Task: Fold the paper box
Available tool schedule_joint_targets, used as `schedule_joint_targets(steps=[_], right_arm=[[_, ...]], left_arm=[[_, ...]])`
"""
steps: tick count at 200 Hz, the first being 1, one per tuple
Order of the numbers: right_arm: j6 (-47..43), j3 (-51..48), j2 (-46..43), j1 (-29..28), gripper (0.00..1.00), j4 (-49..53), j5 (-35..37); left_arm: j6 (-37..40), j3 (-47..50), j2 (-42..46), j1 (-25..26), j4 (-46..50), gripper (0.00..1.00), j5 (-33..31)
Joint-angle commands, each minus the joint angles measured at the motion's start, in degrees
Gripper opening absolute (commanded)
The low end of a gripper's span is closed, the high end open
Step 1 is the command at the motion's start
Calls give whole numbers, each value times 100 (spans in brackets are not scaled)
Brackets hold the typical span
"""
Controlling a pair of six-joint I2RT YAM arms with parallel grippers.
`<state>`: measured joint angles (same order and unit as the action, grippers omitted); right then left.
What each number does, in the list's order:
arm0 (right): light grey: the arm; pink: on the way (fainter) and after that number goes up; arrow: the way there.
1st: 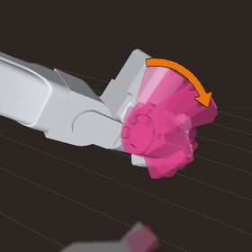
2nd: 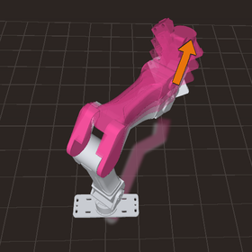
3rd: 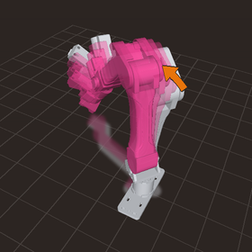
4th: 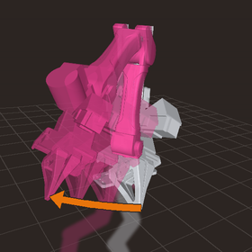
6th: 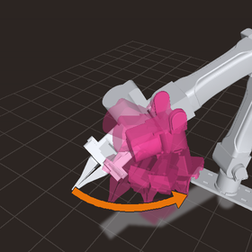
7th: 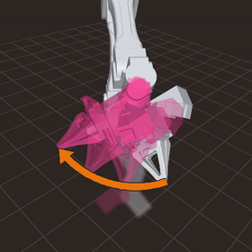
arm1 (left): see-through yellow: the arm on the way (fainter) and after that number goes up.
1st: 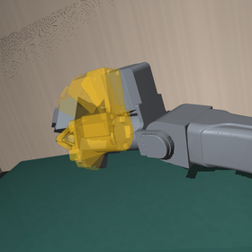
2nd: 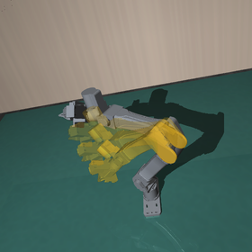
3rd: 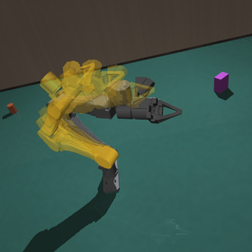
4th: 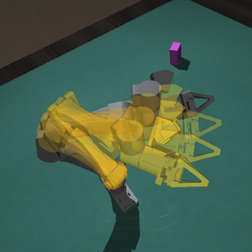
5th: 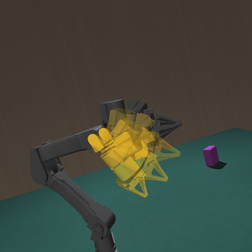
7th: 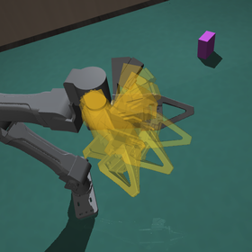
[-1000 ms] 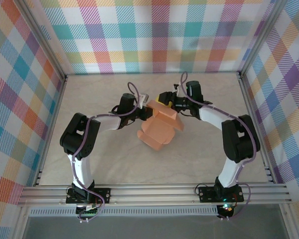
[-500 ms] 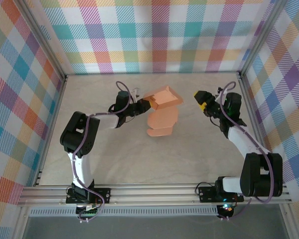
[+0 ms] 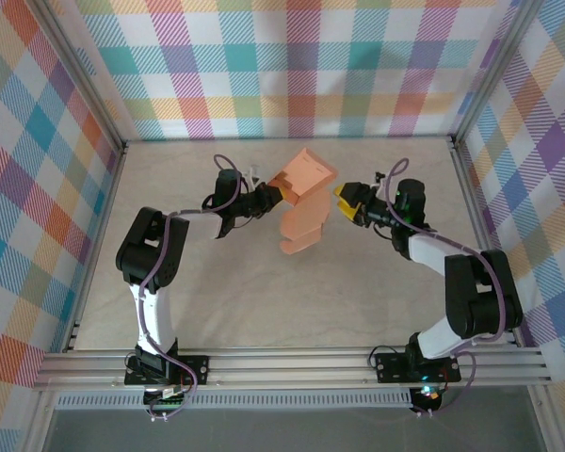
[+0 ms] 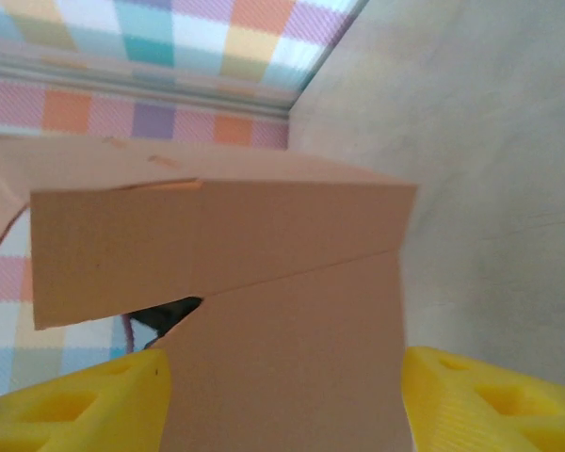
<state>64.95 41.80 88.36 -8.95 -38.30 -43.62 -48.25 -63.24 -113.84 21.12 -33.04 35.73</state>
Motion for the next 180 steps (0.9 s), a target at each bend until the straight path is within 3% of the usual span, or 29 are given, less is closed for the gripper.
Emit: schedule_joint_targets(steps=[1,82,146,180], right_arm=[[357,315,199,-88,64,-881,-244],[791,545,565,-76,60,-1417,-203],[-50,-68,-122,11,69,-635,302],[461,-161,19,99,65,-1294,393]], left_arm=[[-21,-2,39,-11,-191,0,197],[-20,91,-24,-14,-555,0,320],[-595,-133,-181,-46,-410,0,94],[-711,-127,-262,-65,-576,0,221]])
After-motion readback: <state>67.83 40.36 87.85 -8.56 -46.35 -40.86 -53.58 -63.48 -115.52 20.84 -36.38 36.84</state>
